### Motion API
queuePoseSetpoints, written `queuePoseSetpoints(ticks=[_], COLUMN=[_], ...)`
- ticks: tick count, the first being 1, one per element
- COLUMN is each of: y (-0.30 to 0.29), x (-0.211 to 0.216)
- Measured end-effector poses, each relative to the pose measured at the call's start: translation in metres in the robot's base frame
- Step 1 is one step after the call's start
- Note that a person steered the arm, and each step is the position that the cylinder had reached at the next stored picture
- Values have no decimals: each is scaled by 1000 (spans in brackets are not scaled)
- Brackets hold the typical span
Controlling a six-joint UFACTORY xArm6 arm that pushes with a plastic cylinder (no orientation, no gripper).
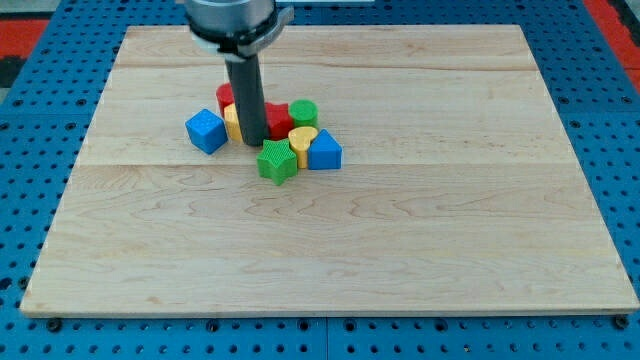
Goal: Slide the green star a bit down
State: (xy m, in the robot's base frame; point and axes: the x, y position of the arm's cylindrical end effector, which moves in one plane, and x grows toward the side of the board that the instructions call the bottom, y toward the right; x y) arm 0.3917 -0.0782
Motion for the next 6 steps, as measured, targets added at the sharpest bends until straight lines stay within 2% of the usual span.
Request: queuePoseSetpoints(ticks=[1,2,3,4,5,6], y=[-1,31,44,30,-11,-60], x=[-41,-58,-12,15,50,35])
